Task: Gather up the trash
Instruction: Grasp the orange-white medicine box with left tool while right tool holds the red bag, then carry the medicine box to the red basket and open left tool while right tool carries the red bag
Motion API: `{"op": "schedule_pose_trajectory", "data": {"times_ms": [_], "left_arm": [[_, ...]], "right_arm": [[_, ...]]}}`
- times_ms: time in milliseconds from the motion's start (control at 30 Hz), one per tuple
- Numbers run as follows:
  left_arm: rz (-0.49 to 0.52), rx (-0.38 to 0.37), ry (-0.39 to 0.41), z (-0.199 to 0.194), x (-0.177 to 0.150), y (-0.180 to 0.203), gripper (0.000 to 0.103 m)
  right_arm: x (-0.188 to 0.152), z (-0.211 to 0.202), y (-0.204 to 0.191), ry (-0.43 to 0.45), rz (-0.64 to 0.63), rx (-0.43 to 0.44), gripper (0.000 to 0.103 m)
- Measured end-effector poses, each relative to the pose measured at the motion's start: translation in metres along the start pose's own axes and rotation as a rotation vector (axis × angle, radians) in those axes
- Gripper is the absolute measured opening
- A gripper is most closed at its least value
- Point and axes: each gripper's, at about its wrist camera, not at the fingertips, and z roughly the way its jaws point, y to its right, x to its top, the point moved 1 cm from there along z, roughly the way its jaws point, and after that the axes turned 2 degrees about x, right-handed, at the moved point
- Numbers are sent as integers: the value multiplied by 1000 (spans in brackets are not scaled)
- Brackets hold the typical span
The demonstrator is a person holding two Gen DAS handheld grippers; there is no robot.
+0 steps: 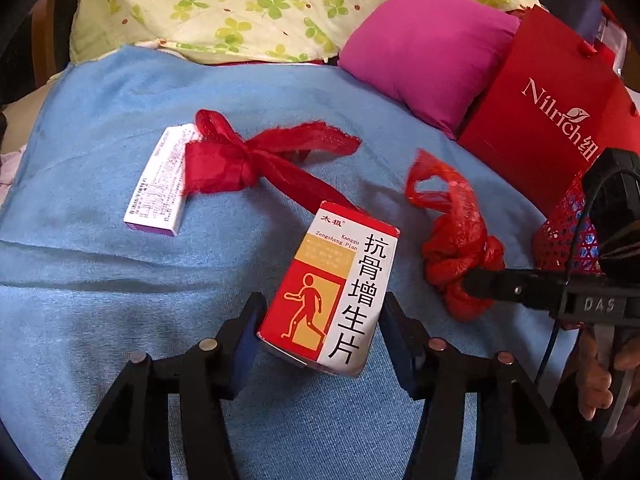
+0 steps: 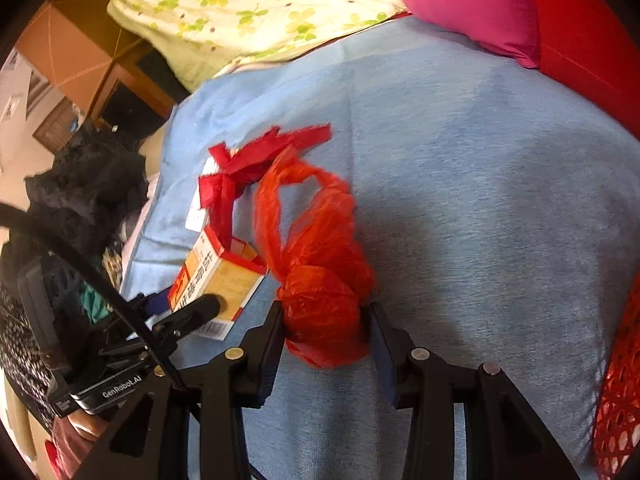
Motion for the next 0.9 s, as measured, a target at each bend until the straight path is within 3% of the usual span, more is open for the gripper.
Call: {"op": "schedule_pose_trajectory", "data": {"times_ms": [267, 533, 700, 900], "left_arm": [[-14, 7, 78, -30, -7, 7, 58], [-71, 112, 180, -59, -38, 25, 59], [-113, 133, 179, -66, -61, 35, 59], [-133, 178, 210, -86, -52, 47, 58]], "right_arm": [[0, -14, -9, 51, -63, 0, 39], [-1, -46, -19, 146, -140, 22, 39], [-2, -73, -23, 235, -190, 34, 39], [-9, -105, -30, 338, -262, 57, 39]]}}
